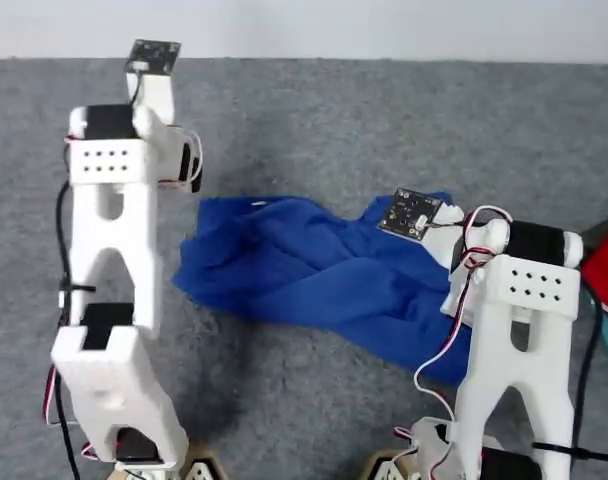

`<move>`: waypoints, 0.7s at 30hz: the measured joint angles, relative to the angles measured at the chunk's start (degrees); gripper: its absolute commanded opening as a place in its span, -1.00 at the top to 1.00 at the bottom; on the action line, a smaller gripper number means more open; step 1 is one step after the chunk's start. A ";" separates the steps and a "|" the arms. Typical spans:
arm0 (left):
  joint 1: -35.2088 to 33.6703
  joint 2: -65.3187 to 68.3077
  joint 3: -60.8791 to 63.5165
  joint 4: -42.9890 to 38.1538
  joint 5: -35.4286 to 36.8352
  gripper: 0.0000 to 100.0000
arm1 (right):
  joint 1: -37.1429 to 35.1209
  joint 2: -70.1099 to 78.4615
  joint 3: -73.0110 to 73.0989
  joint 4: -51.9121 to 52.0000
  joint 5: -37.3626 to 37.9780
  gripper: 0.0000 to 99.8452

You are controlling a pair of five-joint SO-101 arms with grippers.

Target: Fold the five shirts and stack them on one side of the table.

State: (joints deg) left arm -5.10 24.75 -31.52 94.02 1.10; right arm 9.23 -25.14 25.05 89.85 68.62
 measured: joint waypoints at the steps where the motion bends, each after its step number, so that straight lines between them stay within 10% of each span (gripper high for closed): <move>1: 0.00 1.85 -0.26 -0.97 0.44 0.70 | 0.00 0.00 0.00 0.00 0.00 0.57; 21: 2.46 43.87 -37.27 4.84 5.36 0.81 | 0.00 0.00 0.00 0.00 0.00 0.57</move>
State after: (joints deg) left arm -2.64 68.62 -68.79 98.86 6.46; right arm 9.23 -25.14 25.05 89.85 68.62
